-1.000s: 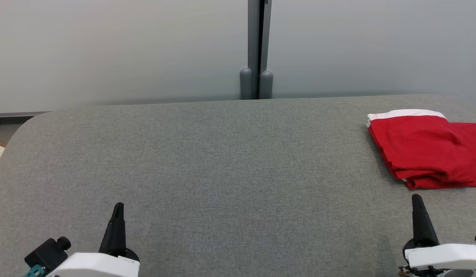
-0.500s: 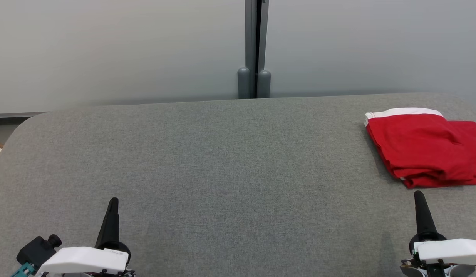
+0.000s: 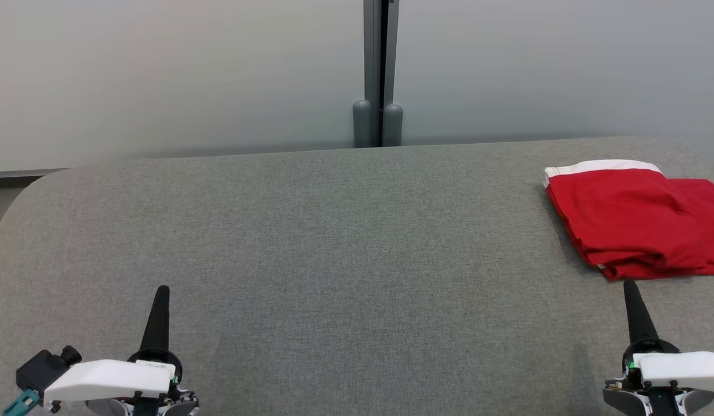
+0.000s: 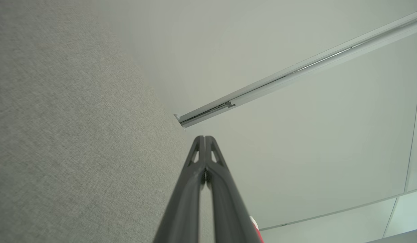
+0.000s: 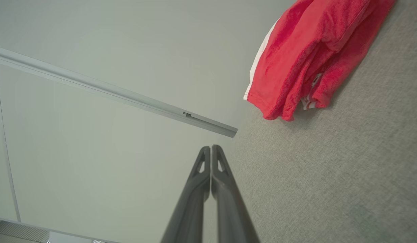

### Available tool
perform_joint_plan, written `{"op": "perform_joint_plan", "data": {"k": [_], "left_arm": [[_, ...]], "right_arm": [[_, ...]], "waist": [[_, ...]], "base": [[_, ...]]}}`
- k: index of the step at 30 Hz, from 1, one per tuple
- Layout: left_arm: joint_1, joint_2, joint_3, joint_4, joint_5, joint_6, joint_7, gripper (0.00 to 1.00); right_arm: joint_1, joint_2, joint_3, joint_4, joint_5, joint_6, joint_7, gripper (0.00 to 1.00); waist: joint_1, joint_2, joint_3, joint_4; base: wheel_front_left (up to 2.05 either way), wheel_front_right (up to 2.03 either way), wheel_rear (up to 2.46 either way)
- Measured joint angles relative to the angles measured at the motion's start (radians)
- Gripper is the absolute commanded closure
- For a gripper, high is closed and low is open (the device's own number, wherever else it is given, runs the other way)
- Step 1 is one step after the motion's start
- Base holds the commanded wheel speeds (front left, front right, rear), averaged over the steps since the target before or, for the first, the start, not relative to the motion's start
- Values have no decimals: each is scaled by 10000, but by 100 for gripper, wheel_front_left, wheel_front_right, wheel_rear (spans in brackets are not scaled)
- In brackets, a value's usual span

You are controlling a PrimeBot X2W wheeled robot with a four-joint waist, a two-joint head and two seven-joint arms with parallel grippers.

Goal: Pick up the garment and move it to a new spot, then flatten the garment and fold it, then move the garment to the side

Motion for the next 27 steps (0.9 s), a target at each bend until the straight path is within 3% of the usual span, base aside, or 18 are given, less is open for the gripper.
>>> {"op": "perform_joint_plan", "data": {"k": [27], "left_arm": [[-478, -13, 495, 307, -2393, -353, 614, 100]], "right_arm": [[-385, 4, -265, 84, 2270, 0, 614, 100]], "waist": [[0, 0, 57, -135]], "base": [[0, 0, 0]]}}
